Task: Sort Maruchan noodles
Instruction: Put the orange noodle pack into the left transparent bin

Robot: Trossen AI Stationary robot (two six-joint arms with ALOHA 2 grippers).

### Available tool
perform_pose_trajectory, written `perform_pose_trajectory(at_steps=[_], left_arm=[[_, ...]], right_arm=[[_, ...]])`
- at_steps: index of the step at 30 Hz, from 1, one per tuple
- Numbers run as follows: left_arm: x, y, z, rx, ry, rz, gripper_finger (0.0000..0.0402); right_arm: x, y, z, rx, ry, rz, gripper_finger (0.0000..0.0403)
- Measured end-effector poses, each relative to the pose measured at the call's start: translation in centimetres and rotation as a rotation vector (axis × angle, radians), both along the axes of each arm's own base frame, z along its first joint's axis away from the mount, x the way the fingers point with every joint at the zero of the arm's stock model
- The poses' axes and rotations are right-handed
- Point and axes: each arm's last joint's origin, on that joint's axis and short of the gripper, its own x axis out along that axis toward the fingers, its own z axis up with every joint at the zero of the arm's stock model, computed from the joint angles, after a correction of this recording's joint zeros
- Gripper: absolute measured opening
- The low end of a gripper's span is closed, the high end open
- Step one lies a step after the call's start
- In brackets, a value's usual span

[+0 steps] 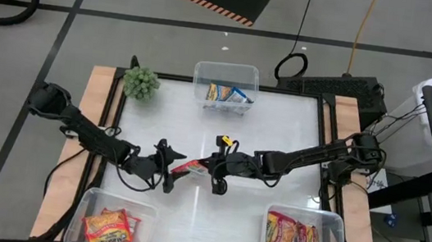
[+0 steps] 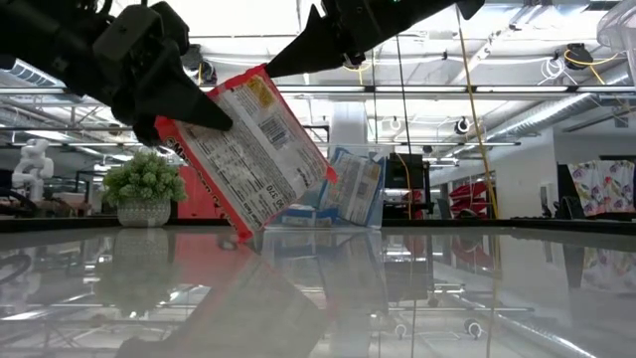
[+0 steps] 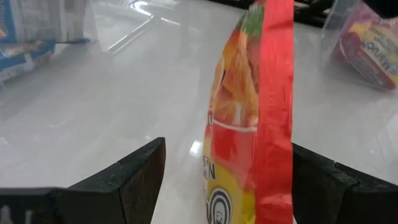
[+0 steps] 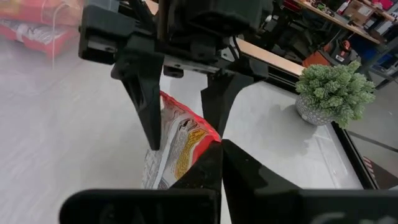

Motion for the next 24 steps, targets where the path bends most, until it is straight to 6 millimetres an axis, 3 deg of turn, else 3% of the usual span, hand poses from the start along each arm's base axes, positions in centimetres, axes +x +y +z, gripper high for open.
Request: perform_pose_trajectory(at_steps=[13, 24], left_arm=[[0.18, 0.12, -0.52, 0.011, 0.027, -0.008, 0.0285], [-0.02, -0.41, -0.52, 0.022, 0.028, -0.034, 0.0169]], right_arm=[[0.11, -0.25, 0.12, 0.0, -0.014, -0.005, 0.0], [0.17, -0.43, 0.18, 0.0, -0.021, -0.009, 0.0]])
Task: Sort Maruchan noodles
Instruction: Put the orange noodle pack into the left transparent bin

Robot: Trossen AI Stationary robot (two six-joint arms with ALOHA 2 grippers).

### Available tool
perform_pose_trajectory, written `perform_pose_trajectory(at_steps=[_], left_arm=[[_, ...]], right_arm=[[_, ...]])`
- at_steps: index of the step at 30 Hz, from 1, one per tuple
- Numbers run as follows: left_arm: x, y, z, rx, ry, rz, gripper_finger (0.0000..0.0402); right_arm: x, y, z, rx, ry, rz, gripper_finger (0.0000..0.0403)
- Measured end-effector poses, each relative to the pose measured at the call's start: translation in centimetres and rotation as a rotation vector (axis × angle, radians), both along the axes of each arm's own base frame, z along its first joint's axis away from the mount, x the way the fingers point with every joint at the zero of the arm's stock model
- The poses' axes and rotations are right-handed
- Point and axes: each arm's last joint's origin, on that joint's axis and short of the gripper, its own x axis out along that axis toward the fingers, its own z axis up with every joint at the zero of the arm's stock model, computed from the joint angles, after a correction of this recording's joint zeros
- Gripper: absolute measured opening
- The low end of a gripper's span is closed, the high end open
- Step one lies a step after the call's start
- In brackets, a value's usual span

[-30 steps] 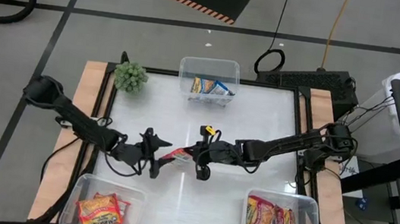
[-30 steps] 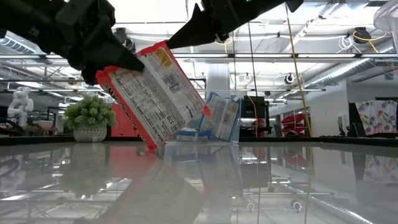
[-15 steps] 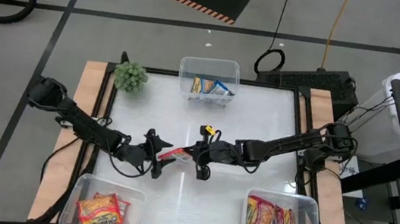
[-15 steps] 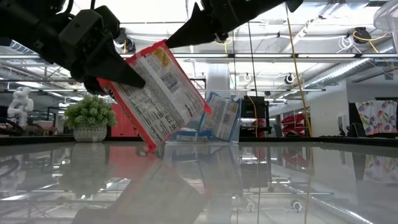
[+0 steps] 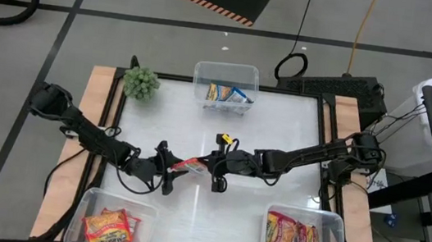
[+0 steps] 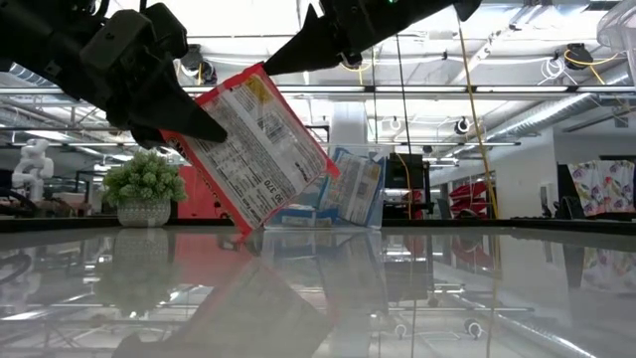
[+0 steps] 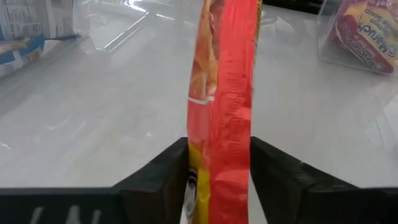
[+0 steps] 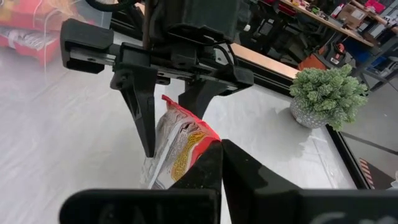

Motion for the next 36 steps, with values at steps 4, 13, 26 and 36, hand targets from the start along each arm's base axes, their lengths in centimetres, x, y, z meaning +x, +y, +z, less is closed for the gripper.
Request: perform_pose_trajectory(at_steps=[4, 13, 26, 36], left_arm=[[0.0, 0.0, 0.0, 0.004, 0.001, -0.002, 0.0137], [0.0, 0.0, 0.0, 0.005, 0.003, -0.002, 0.0105], [0.0, 0.0, 0.0, 0.024, 0.007, -0.011, 0.0086], [-0.2, -0.4, 0.0, 0.043, 0.01, -0.041, 0.0083]], right_arm=[[0.0, -0.1, 0.0, -0.002, 0.0, -0.002, 0.0], [0.0, -0.3, 0.0, -0.002, 0.0, -0.006, 0.0], [0.0, -0.2, 0.0, -0.002, 0.0, -0.005, 0.0], [-1.2, 0.0, 2.5, -0.011, -0.059, -0.044, 0.0059]])
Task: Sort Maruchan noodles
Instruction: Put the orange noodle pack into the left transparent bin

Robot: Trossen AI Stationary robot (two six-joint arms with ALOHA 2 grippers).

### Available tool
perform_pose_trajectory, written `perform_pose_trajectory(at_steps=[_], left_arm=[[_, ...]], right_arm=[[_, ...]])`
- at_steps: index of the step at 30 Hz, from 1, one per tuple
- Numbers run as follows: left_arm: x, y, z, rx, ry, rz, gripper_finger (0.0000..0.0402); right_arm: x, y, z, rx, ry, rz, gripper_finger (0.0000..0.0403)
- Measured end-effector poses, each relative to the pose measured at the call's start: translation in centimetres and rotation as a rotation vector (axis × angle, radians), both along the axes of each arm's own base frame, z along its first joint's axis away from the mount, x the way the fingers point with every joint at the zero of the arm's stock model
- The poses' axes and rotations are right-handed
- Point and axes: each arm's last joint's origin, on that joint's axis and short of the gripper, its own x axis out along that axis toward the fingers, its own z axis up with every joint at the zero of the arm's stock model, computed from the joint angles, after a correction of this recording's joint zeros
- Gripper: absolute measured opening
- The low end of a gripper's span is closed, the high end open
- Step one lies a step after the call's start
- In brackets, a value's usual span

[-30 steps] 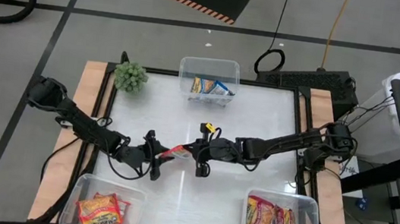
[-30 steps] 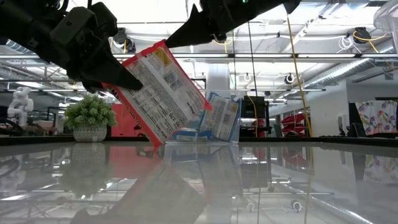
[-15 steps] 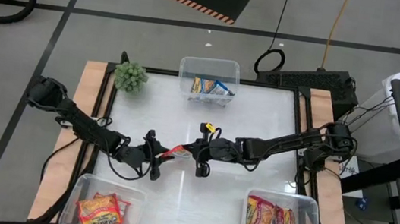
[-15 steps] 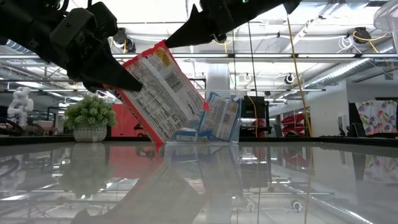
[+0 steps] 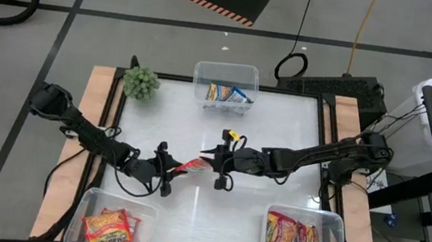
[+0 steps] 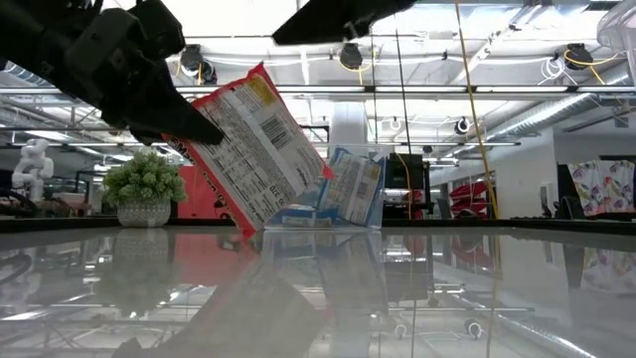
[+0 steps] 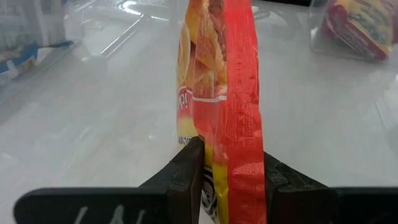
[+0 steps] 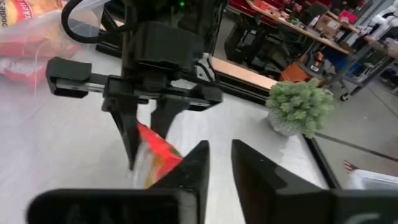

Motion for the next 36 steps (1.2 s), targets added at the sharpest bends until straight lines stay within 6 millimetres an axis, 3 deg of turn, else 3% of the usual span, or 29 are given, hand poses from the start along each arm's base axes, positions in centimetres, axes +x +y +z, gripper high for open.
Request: perform_pose_trajectory(at_steps=[6, 12, 23, 31, 36], left_arm=[[-0.5, -0.7, 0.7, 0.029, -0.021, -0.052, 0.0082], [-1.5, -1.5, 2.7, 0.066, -0.098, -0.091, 0.0082], [-5.0, -5.0, 9.1, 0.184, -0.265, -0.359, 0.0082], [-8.3, -7.6, 15.3, 0.252, -0.18, -0.572, 0.0082], [-10.5, -9.0, 17.2, 0.241, -0.135, -0.721, 0.0082]], right_arm=[[-2.0, 0.1, 2.4, 0.042, -0.002, -0.001, 0.0108], [-3.8, 0.4, 3.7, 0.069, 0.026, 0.004, 0.0128], [-5.6, 1.2, 3.8, 0.12, 0.127, 0.001, 0.0124], [-6.5, 2.5, 3.7, 0.208, 0.158, -0.003, 0.0124], [-6.9, 3.8, 3.4, 0.275, 0.178, 0.004, 0.0123]])
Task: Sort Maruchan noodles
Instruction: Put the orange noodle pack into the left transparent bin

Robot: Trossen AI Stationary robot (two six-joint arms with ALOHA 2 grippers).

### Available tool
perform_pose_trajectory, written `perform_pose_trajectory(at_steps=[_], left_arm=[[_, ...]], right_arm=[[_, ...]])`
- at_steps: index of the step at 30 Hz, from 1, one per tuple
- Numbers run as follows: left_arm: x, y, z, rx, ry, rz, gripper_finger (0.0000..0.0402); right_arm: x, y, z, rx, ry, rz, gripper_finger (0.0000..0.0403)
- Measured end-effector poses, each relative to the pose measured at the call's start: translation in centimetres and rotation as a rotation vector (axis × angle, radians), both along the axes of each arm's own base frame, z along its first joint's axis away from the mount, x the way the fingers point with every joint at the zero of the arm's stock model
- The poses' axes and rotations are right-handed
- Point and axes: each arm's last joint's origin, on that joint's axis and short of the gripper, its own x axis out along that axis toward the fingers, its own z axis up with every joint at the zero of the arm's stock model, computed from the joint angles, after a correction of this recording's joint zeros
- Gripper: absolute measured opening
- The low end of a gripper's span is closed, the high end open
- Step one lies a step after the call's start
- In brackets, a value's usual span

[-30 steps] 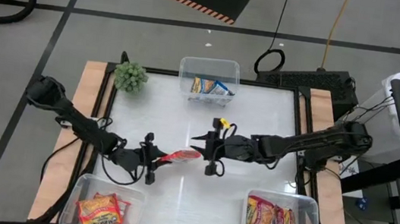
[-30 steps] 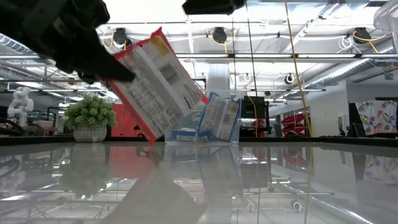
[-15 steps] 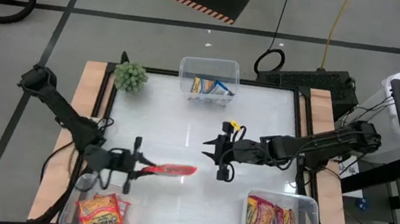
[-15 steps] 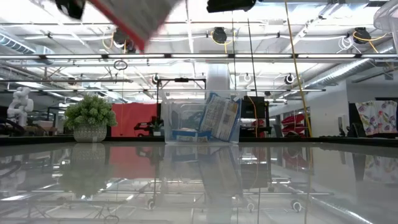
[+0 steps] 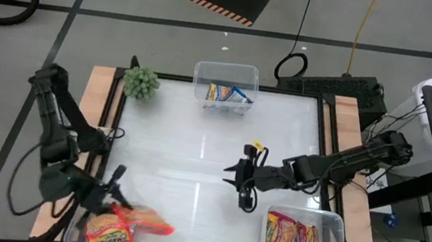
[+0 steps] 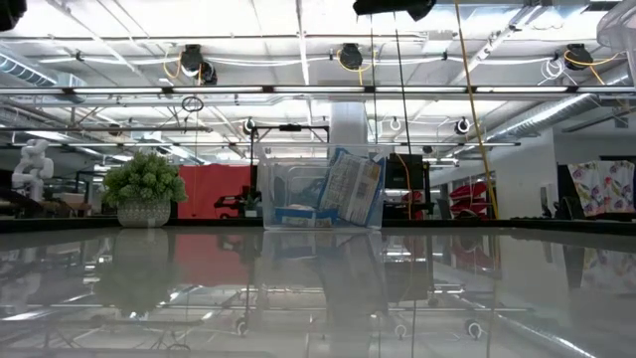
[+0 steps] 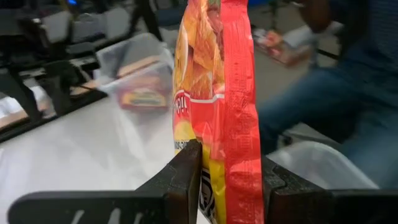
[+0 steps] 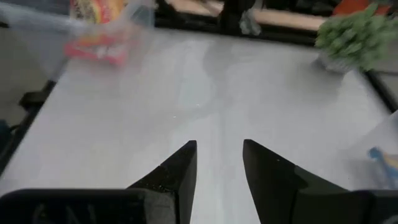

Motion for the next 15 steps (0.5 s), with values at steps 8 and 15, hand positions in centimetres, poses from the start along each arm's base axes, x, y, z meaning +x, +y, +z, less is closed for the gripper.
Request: perform_pose_trajectory(at_steps=[8, 15], left_arm=[[-3.4, -1.7, 0.4, 0.011, 0.027, -0.153, 0.0082], [-5.5, -1.5, -1.3, 0.145, 0.116, -0.146, 0.0082]], right_arm=[[-1.2, 2.7, -0.3, 0.064, 0.03, 0.046, 0.0123], [-2.0, 4.4, -0.2, 0.124, 0.028, 0.065, 0.0123]])
